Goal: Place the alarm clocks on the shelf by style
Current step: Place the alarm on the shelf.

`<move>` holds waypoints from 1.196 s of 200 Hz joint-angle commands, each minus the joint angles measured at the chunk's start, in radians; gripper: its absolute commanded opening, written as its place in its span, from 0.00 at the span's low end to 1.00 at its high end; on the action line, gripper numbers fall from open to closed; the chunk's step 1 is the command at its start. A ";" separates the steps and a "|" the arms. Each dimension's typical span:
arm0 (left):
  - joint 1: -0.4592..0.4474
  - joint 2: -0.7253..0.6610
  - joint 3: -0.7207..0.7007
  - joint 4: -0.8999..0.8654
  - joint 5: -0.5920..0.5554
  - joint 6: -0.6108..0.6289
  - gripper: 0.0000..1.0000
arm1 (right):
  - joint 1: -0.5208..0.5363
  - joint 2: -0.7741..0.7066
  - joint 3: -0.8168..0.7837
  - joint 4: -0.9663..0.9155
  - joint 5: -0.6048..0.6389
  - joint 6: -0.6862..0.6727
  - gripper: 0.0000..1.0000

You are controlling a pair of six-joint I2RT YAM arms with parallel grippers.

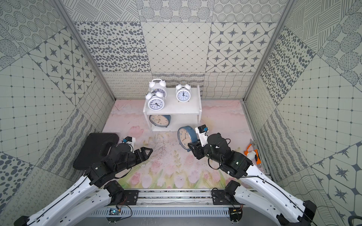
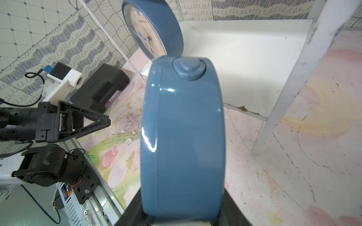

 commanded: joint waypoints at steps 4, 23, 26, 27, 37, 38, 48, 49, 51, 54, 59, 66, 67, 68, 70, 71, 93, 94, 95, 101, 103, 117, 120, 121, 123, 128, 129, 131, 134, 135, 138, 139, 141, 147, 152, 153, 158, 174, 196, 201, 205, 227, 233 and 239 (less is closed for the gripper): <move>0.002 -0.033 -0.005 -0.016 -0.005 0.011 0.85 | 0.005 -0.010 0.011 0.129 0.061 -0.031 0.19; 0.001 0.000 0.014 -0.008 0.006 0.018 0.85 | 0.008 0.008 0.038 0.107 0.093 -0.062 0.19; 0.001 0.006 0.016 -0.004 0.008 0.019 0.85 | 0.007 0.008 0.041 0.102 0.102 -0.067 0.19; 0.001 0.008 0.017 -0.004 0.009 0.019 0.85 | 0.007 0.007 0.041 0.101 0.104 -0.068 0.19; 0.001 0.032 0.022 0.004 0.018 0.022 0.84 | 0.007 0.007 0.046 0.096 0.124 -0.082 0.19; 0.001 0.034 0.023 0.004 0.018 0.022 0.84 | 0.007 0.007 0.046 0.095 0.127 -0.084 0.19; 0.002 0.053 0.028 0.007 0.026 0.020 0.84 | 0.007 0.003 0.048 0.096 0.142 -0.089 0.19; 0.001 0.055 0.027 0.008 0.028 0.018 0.84 | 0.007 0.003 0.049 0.096 0.142 -0.090 0.19; 0.001 0.057 0.028 0.008 0.030 0.018 0.84 | 0.007 0.003 0.048 0.096 0.145 -0.091 0.19; 0.001 0.062 0.027 0.009 0.033 0.016 0.84 | 0.007 0.001 0.049 0.097 0.148 -0.092 0.19; 0.001 0.067 0.025 0.016 0.038 0.015 0.83 | 0.007 0.002 0.048 0.101 0.151 -0.093 0.19; 0.001 0.072 0.018 0.027 0.045 0.012 0.83 | 0.007 0.001 0.048 0.104 0.157 -0.095 0.19; 0.000 0.073 0.017 0.030 0.045 0.011 0.83 | 0.007 0.000 0.048 0.106 0.159 -0.096 0.19; 0.001 0.073 0.016 0.032 0.047 0.011 0.83 | 0.008 0.000 0.048 0.107 0.159 -0.097 0.19; 0.001 0.074 0.015 0.035 0.047 0.010 0.83 | 0.007 0.001 0.048 0.108 0.161 -0.096 0.19; 0.001 0.075 0.013 0.037 0.048 0.010 0.83 | 0.008 0.001 0.048 0.109 0.161 -0.097 0.19; 0.001 0.073 -0.001 0.052 0.043 0.004 0.83 | 0.009 -0.004 0.033 0.155 0.155 -0.097 0.20; 0.001 0.073 -0.001 0.053 0.043 0.004 0.83 | 0.010 -0.004 0.032 0.157 0.154 -0.097 0.20; 0.001 0.073 0.000 0.054 0.042 0.003 0.83 | 0.009 -0.004 0.032 0.160 0.152 -0.097 0.20; 0.002 0.072 -0.001 0.059 0.041 0.004 0.83 | 0.010 0.000 0.029 0.173 0.146 -0.098 0.20; 0.001 0.072 -0.002 0.061 0.042 0.004 0.83 | 0.011 0.003 0.028 0.180 0.145 -0.099 0.20; 0.002 0.072 -0.010 0.063 0.044 0.007 0.83 | 0.026 0.020 0.024 0.212 0.155 -0.111 0.20; 0.002 0.073 -0.011 0.063 0.044 0.008 0.83 | 0.030 0.024 0.024 0.220 0.161 -0.117 0.20; 0.001 0.073 -0.011 0.064 0.044 0.008 0.83 | 0.031 0.025 0.023 0.222 0.163 -0.117 0.20; 0.001 0.074 -0.010 0.064 0.042 0.010 0.83 | 0.035 0.028 0.023 0.226 0.168 -0.119 0.20; 0.001 0.074 -0.010 0.063 0.042 0.011 0.83 | 0.042 0.036 0.022 0.234 0.182 -0.126 0.20; 0.001 0.075 -0.009 0.064 0.042 0.011 0.83 | 0.044 0.038 0.022 0.238 0.184 -0.127 0.20; 0.002 0.076 -0.008 0.063 0.042 0.012 0.83 | 0.047 0.040 0.022 0.242 0.188 -0.130 0.20; 0.001 0.076 -0.007 0.064 0.042 0.012 0.83 | 0.052 0.044 0.020 0.250 0.195 -0.134 0.20; 0.001 0.076 -0.006 0.063 0.042 0.013 0.83 | 0.053 0.045 0.019 0.252 0.197 -0.136 0.20; 0.001 0.079 -0.006 0.063 0.042 0.014 0.83 | 0.058 0.048 0.018 0.260 0.203 -0.139 0.20; 0.001 0.078 -0.005 0.063 0.043 0.014 0.83 | 0.059 0.049 0.017 0.264 0.205 -0.140 0.20; 0.001 0.078 -0.004 0.063 0.043 0.016 0.83 | 0.062 0.050 0.017 0.270 0.208 -0.143 0.20; 0.001 0.078 -0.004 0.064 0.045 0.018 0.83 | 0.071 0.055 0.011 0.291 0.218 -0.152 0.20; 0.001 0.078 -0.004 0.063 0.045 0.018 0.83 | 0.078 0.060 0.003 0.314 0.225 -0.159 0.20; 0.002 0.078 -0.006 0.064 0.045 0.018 0.83 | 0.079 0.060 0.001 0.319 0.227 -0.160 0.20; 0.001 0.077 -0.008 0.063 0.043 0.017 0.83 | 0.084 0.064 -0.006 0.343 0.237 -0.168 0.20; 0.001 0.081 -0.013 0.102 0.045 0.015 0.83 | 0.091 0.088 -0.025 0.411 0.257 -0.191 0.21; 0.001 0.097 -0.011 0.122 0.056 0.009 0.83 | 0.092 0.141 -0.036 0.486 0.243 -0.222 0.22; 0.001 0.099 -0.010 0.124 0.057 0.010 0.82 | 0.090 0.157 -0.032 0.493 0.240 -0.229 0.22; 0.001 0.102 -0.010 0.124 0.058 0.011 0.82 | 0.091 0.172 -0.028 0.496 0.238 -0.233 0.22; 0.001 0.108 -0.002 0.120 0.062 0.015 0.82 | 0.091 0.230 -0.020 0.521 0.241 -0.240 0.22; 0.001 0.108 -0.001 0.121 0.063 0.017 0.82 | 0.091 0.239 -0.024 0.533 0.244 -0.240 0.22; 0.000 0.107 -0.001 0.121 0.062 0.019 0.82 | 0.091 0.246 -0.025 0.543 0.252 -0.241 0.22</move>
